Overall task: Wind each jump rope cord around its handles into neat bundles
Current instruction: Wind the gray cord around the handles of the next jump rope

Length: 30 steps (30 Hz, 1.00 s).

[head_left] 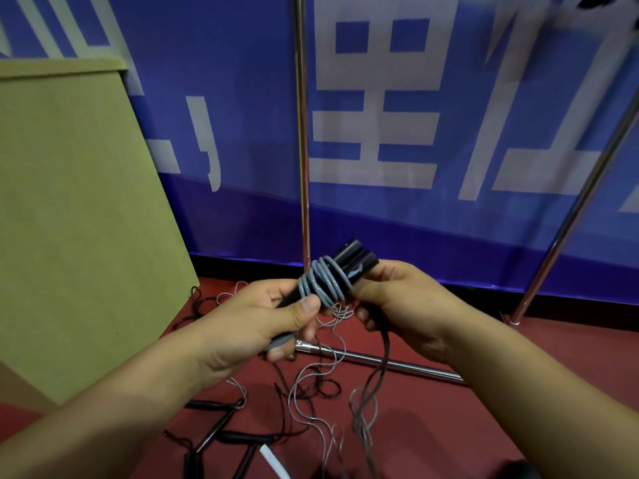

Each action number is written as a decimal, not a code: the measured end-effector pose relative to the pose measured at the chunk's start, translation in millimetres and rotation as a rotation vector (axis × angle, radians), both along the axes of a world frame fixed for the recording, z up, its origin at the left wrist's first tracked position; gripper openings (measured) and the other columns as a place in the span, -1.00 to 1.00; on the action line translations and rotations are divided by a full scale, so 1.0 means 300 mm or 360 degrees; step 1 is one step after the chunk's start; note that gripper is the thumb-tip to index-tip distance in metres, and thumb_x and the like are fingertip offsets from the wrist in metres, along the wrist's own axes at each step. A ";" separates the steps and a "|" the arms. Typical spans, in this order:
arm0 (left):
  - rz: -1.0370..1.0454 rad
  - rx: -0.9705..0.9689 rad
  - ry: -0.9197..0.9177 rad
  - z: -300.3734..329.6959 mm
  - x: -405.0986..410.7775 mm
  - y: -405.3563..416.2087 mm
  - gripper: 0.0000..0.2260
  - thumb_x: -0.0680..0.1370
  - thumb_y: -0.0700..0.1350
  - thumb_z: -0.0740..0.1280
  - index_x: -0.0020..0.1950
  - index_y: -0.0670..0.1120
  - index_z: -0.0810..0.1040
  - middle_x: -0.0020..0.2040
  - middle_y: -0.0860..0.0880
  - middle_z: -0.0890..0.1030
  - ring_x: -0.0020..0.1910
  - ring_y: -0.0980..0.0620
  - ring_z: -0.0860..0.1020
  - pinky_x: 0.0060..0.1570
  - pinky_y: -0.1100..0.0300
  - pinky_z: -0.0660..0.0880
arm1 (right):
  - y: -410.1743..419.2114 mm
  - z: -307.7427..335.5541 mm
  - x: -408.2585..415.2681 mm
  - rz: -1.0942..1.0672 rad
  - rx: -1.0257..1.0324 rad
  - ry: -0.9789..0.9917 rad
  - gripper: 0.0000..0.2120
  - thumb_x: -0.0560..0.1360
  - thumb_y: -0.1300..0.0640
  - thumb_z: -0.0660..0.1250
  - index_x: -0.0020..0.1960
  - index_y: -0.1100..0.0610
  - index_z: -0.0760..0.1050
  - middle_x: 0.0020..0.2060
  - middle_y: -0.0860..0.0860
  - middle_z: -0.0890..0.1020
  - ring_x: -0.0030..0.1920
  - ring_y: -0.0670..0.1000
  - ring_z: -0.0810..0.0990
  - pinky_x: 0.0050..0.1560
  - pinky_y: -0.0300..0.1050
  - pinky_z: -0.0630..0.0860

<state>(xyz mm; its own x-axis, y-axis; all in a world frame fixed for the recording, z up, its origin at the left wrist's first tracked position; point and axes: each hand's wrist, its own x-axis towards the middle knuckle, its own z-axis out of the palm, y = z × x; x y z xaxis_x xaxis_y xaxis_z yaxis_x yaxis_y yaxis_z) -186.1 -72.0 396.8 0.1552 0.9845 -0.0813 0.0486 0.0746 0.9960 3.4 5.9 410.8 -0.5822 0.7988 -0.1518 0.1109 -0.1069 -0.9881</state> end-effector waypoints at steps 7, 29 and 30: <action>0.0629 -0.0080 0.0336 -0.005 -0.017 0.028 -0.77 0.62 -0.04 0.31 -0.17 -0.14 0.55 -0.40 0.01 0.54 -0.60 0.12 0.30 -0.58 0.31 0.19 | 0.007 -0.040 -0.002 -0.0099 0.0130 -0.0275 -0.90 0.55 0.17 0.37 -0.08 0.10 0.67 -0.30 0.02 0.60 -0.28 0.01 0.45 -0.20 -0.07 0.42; 0.0751 0.0166 0.1144 -0.040 -0.020 0.033 -0.76 0.60 0.00 0.35 -0.27 0.00 0.55 -0.46 0.15 0.59 -0.54 0.25 0.43 -0.46 0.35 0.33 | -0.055 -0.042 -0.017 0.0071 0.0283 -0.0420 -0.88 0.52 0.11 0.38 -0.09 0.17 0.60 -0.41 -0.05 0.50 -0.38 -0.06 0.40 -0.34 -0.11 0.35; 0.0754 0.0157 0.1166 -0.040 -0.021 0.033 -0.75 0.60 0.00 0.34 -0.28 0.01 0.53 -0.51 0.18 0.55 -0.56 0.26 0.42 -0.48 0.36 0.30 | -0.054 -0.039 -0.016 0.0064 0.0275 -0.0467 -0.87 0.51 0.09 0.40 -0.09 0.17 0.59 -0.40 -0.04 0.52 -0.39 -0.06 0.41 -0.34 -0.10 0.36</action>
